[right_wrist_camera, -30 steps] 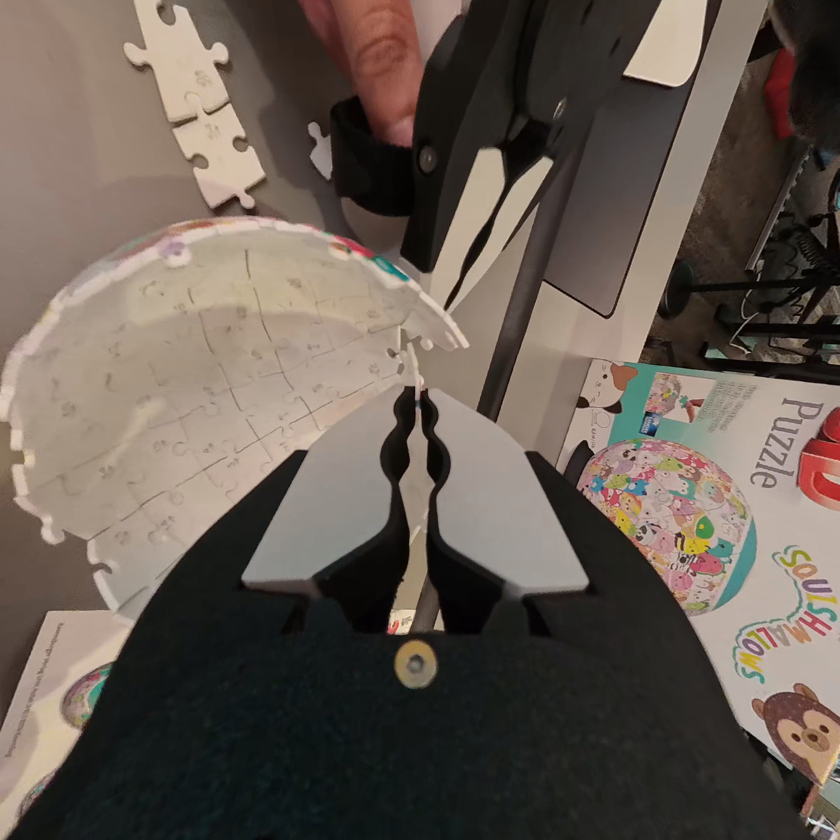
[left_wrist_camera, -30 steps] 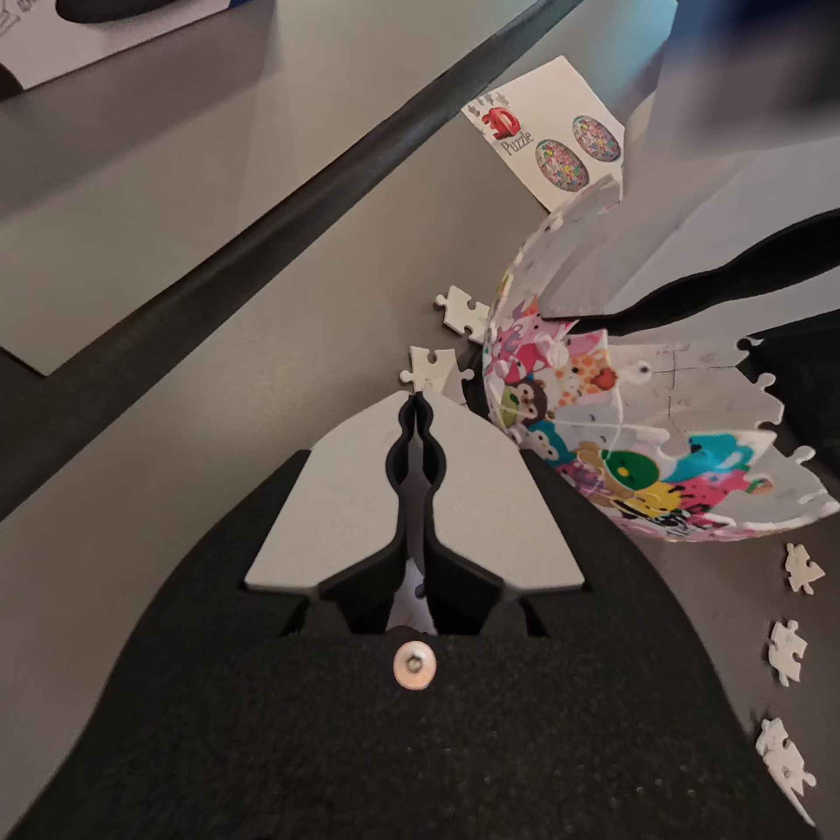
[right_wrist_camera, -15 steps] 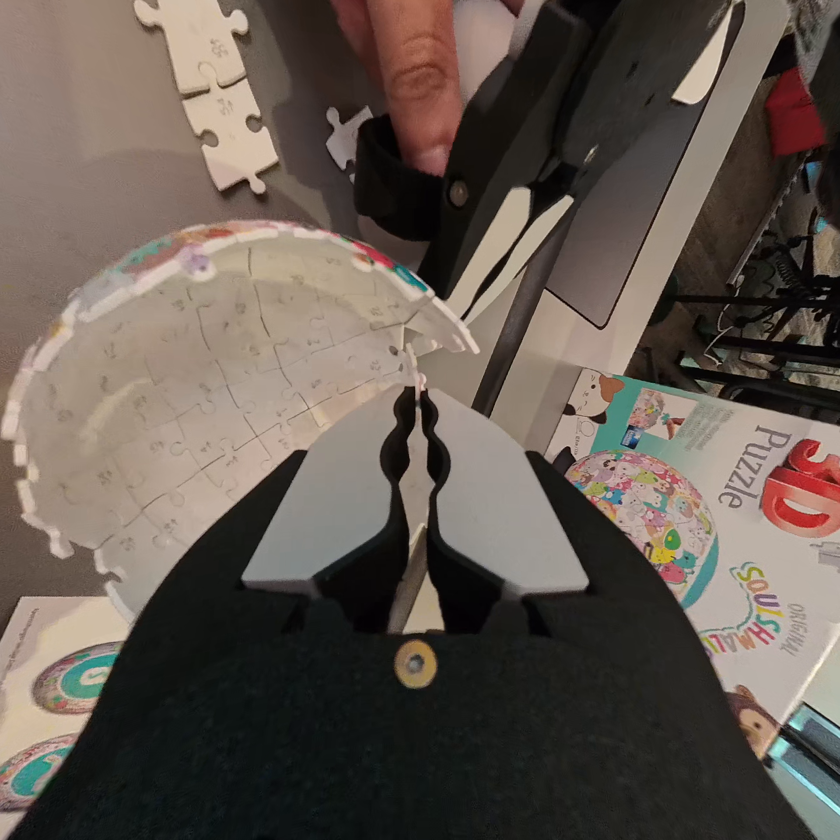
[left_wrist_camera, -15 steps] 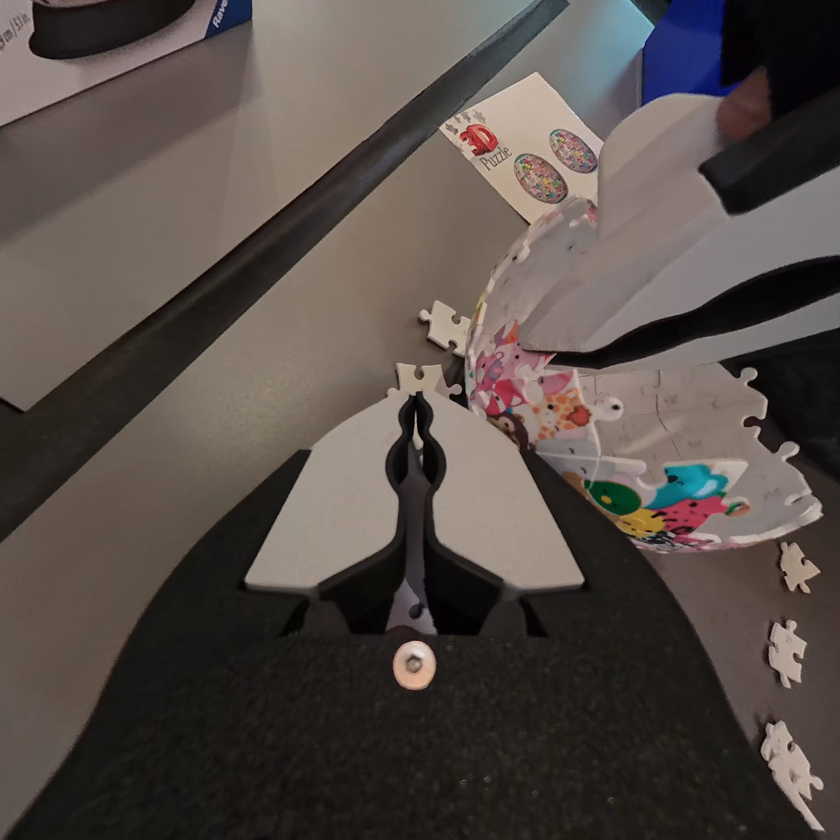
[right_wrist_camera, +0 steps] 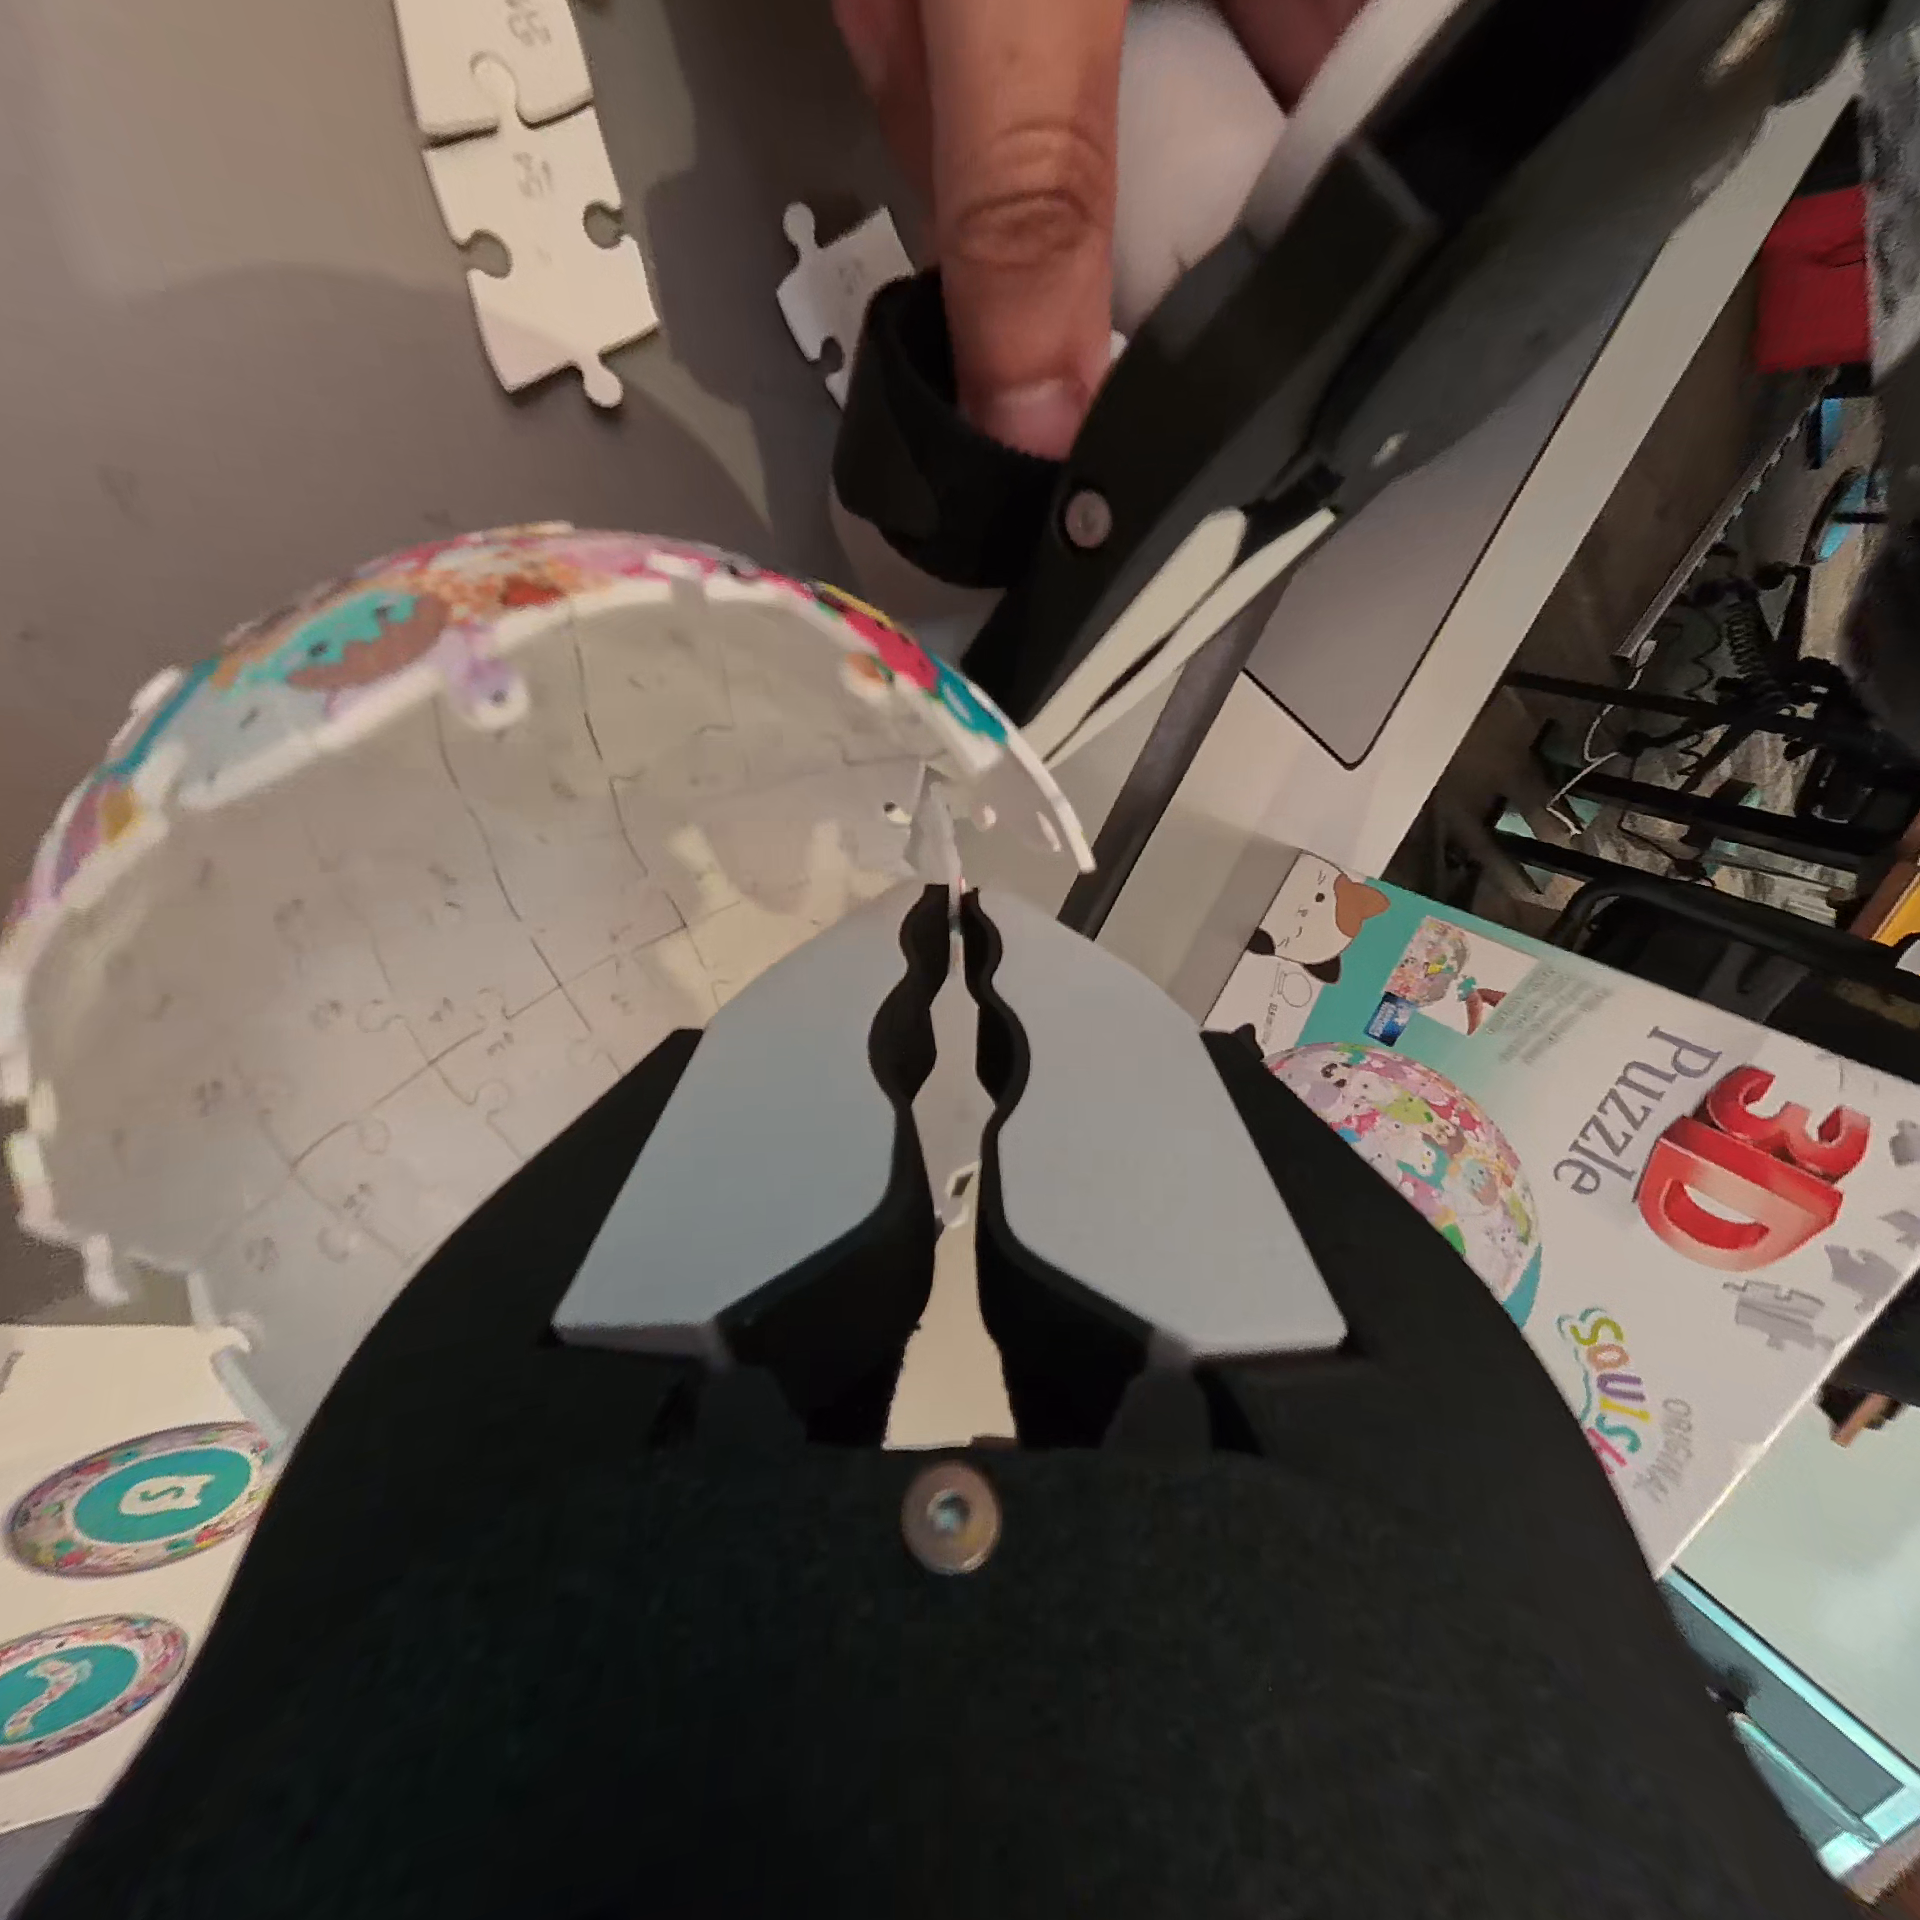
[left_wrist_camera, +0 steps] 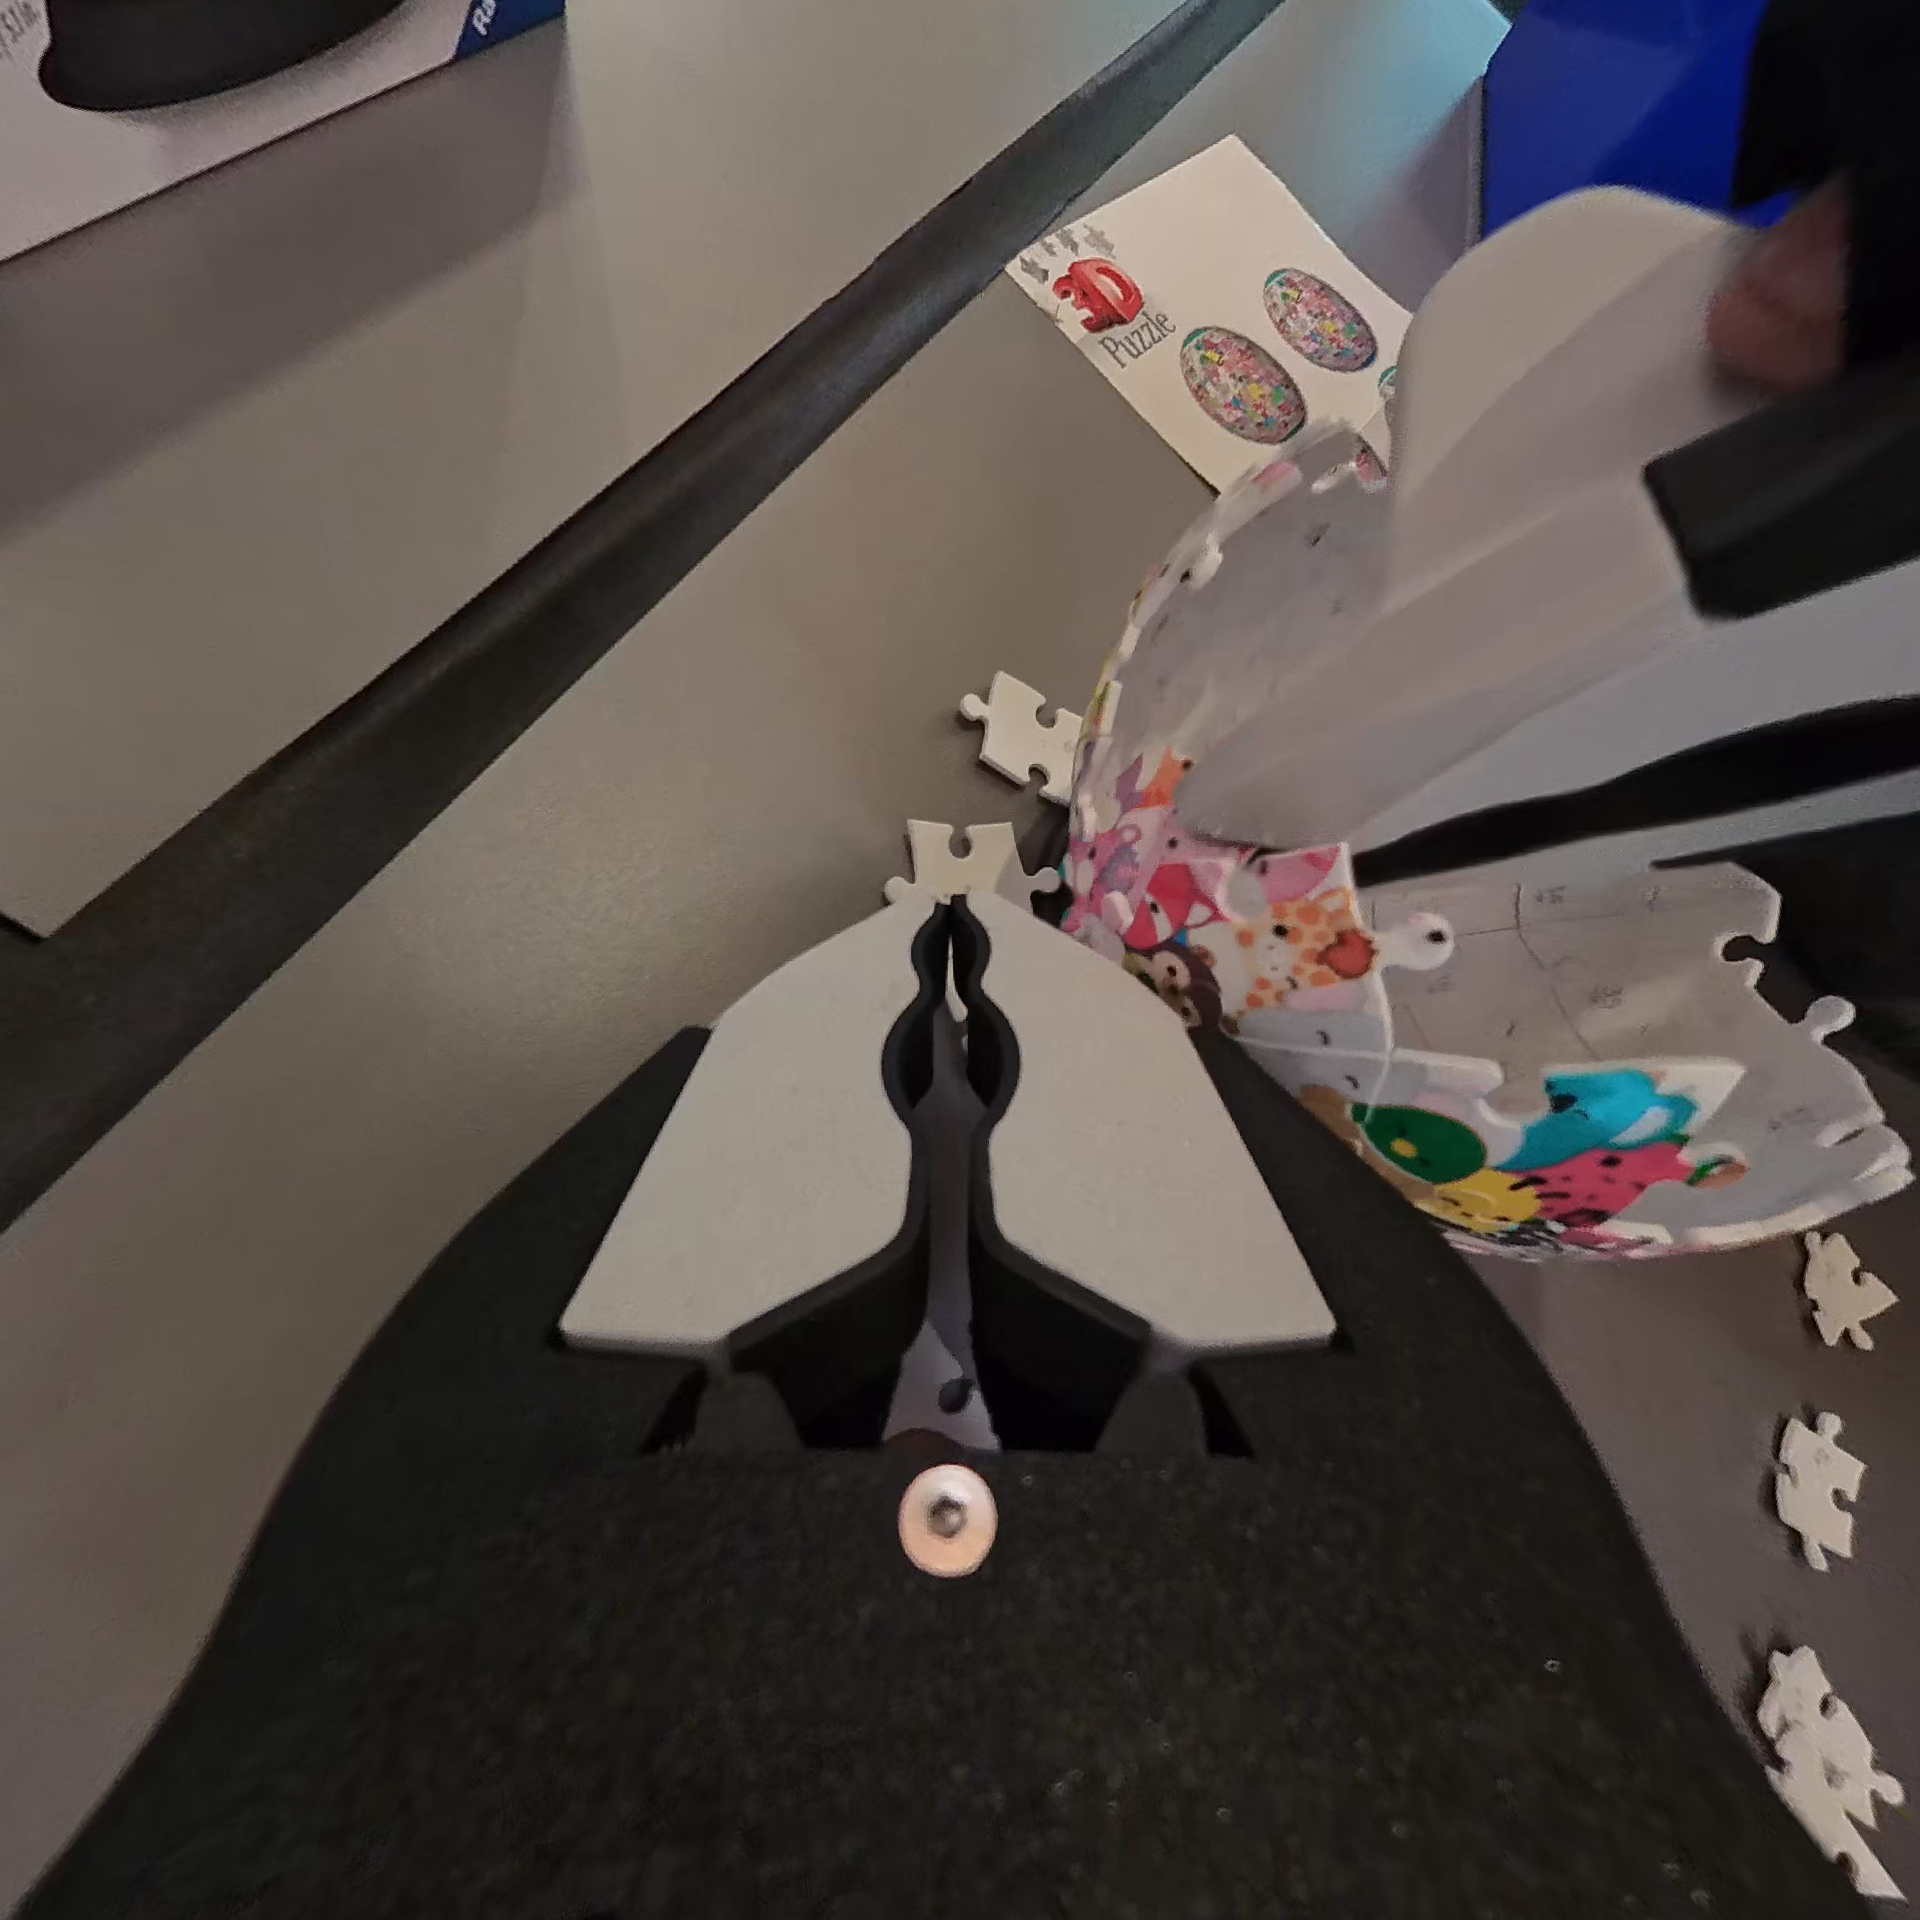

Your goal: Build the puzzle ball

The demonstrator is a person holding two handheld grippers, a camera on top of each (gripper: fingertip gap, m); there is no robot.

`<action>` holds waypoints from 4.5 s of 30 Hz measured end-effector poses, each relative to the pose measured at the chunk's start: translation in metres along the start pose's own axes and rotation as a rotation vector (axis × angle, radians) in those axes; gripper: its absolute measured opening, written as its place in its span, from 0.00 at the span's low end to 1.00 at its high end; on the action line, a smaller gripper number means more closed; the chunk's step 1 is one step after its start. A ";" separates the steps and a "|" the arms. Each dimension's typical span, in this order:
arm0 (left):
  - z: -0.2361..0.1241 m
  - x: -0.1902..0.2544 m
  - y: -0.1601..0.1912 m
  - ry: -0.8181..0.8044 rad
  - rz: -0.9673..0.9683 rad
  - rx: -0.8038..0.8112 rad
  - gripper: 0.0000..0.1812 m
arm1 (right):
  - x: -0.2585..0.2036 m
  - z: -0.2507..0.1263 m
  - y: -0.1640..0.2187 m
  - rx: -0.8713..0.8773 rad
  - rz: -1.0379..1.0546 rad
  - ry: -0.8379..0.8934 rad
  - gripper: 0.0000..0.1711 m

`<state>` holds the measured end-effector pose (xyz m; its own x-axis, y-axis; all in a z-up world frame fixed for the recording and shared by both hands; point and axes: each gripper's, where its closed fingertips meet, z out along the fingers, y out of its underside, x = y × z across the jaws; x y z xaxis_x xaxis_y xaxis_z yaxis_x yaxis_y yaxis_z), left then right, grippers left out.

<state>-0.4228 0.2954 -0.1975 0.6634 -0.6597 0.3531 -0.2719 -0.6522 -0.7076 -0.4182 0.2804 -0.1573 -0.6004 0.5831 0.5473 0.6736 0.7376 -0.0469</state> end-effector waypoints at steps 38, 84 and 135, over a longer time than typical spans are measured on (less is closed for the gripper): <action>0.001 0.001 0.003 0.003 0.002 -0.007 0.00 | 0.007 0.004 0.003 -0.028 -0.021 0.056 0.04; -0.004 0.000 -0.002 0.059 -0.058 0.036 0.00 | 0.016 0.004 0.003 -0.011 0.029 0.194 0.04; -0.014 -0.008 0.006 0.053 -0.120 -0.012 0.00 | 0.022 0.012 0.005 -0.067 0.103 0.213 0.04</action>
<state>-0.4397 0.2916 -0.1957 0.6543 -0.5949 0.4669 -0.2010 -0.7320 -0.6510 -0.4335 0.3008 -0.1560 -0.4269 0.5641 0.7068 0.7583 0.6491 -0.0601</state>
